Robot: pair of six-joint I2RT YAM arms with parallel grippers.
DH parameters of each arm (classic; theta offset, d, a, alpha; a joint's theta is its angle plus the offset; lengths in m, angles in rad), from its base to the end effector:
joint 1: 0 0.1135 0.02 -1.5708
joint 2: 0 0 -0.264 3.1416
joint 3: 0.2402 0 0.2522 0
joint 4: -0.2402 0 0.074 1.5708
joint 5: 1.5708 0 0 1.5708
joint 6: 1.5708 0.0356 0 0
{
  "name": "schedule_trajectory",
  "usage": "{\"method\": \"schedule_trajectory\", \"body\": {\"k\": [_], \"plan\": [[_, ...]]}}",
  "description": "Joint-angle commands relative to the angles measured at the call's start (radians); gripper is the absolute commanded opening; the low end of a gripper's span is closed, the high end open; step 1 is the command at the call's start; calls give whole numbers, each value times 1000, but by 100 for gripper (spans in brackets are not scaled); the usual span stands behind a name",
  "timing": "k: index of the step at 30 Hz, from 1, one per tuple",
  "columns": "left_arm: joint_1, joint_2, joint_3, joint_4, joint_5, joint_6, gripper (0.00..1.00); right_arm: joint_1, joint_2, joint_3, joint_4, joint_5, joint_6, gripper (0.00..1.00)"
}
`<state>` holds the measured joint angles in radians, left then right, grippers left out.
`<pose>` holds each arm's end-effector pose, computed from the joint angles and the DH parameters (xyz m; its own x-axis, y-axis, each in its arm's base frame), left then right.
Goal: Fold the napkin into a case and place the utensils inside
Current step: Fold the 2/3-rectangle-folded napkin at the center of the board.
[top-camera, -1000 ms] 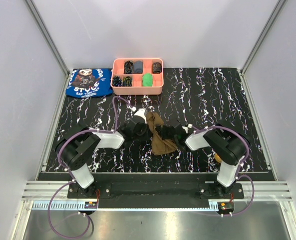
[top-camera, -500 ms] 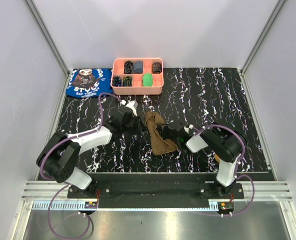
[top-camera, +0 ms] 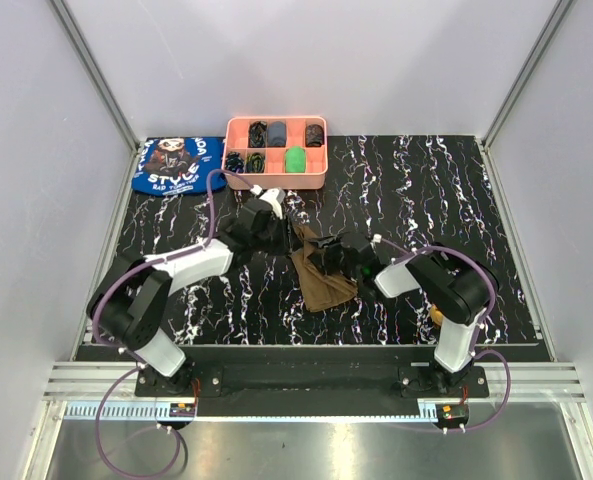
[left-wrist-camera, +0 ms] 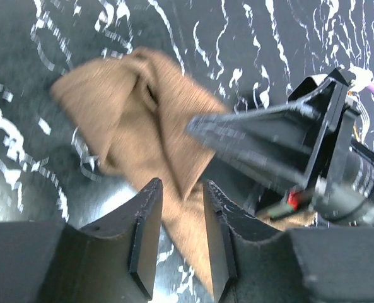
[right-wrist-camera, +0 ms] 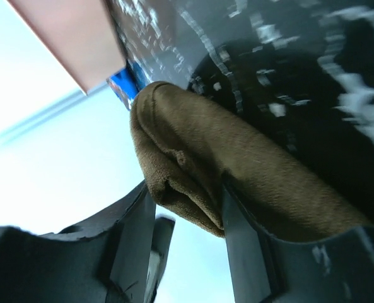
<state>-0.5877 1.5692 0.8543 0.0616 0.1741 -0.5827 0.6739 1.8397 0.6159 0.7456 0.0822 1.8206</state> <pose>0.2716 -0.1884 0.1959 -0.7858 -0.1277 -0.6051 0.2732 0.8061 -0.5249 0.2574 0.2018 0.1077 -0.4585 0.8697 0.1829 0.4881 0.0745 0.8696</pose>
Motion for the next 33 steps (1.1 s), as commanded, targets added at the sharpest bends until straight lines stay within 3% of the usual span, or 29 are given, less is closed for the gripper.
{"method": "schedule_trajectory", "body": {"k": [1, 10, 22, 33], "plan": [[3, 64, 68, 56, 30, 37, 36, -19, -48, 59, -38, -79, -112, 54], [2, 112, 61, 81, 24, 46, 41, -60, -46, 56, -6, -148, -135, 57], [-1, 17, -37, 150, -16, -37, 43, -62, -34, 61, 46, -177, -153, 53], [-1, 51, 3, 135, 42, -28, 48, -62, -37, 94, 11, -217, -196, 74]]}}
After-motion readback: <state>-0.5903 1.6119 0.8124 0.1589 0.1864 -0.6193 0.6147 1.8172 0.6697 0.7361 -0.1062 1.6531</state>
